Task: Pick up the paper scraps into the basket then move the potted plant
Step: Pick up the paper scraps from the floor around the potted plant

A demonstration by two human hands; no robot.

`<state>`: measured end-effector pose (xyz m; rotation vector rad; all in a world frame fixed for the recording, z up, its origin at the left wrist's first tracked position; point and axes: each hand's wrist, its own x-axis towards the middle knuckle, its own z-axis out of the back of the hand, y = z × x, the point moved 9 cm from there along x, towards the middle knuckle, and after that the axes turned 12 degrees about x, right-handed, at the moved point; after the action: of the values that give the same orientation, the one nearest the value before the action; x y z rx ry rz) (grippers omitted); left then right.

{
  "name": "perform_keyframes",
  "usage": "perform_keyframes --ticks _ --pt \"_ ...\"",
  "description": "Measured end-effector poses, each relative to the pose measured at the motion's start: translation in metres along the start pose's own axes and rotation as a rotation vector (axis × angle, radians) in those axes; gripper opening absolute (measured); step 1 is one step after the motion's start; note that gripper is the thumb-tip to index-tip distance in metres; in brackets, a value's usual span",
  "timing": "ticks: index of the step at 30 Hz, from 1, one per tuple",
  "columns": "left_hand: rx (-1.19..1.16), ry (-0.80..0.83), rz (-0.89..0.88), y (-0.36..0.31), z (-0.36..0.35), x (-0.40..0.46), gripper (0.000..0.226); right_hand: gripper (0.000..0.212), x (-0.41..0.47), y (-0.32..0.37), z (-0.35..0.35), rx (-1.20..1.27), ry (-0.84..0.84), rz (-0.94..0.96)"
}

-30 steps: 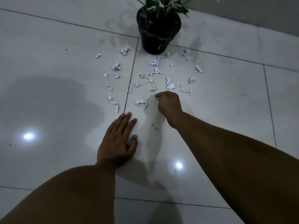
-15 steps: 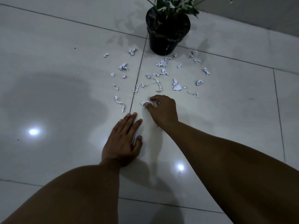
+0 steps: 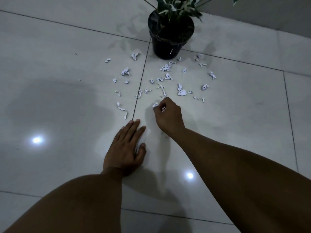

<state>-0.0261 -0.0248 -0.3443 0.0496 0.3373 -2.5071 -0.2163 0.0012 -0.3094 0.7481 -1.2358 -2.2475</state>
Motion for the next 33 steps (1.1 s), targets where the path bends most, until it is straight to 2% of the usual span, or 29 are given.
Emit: perform_keyframes --ticks 5,9,12,14,17,19,22,25,27,30,33 --pt "-0.013 -0.014 -0.002 0.0 0.001 0.0 0.064 0.005 0.002 -0.005 0.014 0.07 -0.017 -0.042" --pt "-0.019 -0.032 -0.008 0.0 0.001 0.0 0.064 0.035 0.002 -0.013 0.018 0.201 -0.037 -0.195" --pt "-0.02 -0.032 -0.013 0.0 0.002 -0.001 0.064 0.027 0.003 -0.023 0.018 0.259 -0.048 -0.33" --pt "-0.018 -0.028 -0.011 0.0 0.001 -0.001 0.064 0.029 0.003 -0.024 0.016 0.258 -0.021 -0.331" --pt "-0.015 -0.026 -0.013 -0.001 0.001 0.0 0.064 0.049 0.005 -0.026 0.014 0.231 -0.033 -0.296" --pt "-0.017 -0.025 -0.013 -0.001 0.001 0.0 0.064 0.054 0.005 -0.025 0.012 0.191 -0.041 -0.261" --pt "-0.01 -0.029 -0.017 -0.001 0.001 -0.001 0.064 0.05 0.006 -0.028 0.009 0.173 -0.038 -0.265" --pt "-0.006 -0.036 -0.017 -0.001 0.001 -0.001 0.063 0.035 0.007 -0.034 0.007 0.204 -0.019 -0.3" --pt "-0.011 -0.042 -0.019 -0.001 0.002 -0.001 0.063 0.024 0.005 -0.036 0.009 0.339 -0.033 -0.36" --pt "-0.015 -0.041 -0.019 -0.001 0.002 -0.001 0.063 0.029 -0.001 -0.034 0.011 0.633 -0.065 -0.489" --pt "-0.016 -0.037 -0.021 -0.001 0.002 -0.001 0.064 0.019 -0.005 -0.029 0.007 0.784 -0.044 -0.551"
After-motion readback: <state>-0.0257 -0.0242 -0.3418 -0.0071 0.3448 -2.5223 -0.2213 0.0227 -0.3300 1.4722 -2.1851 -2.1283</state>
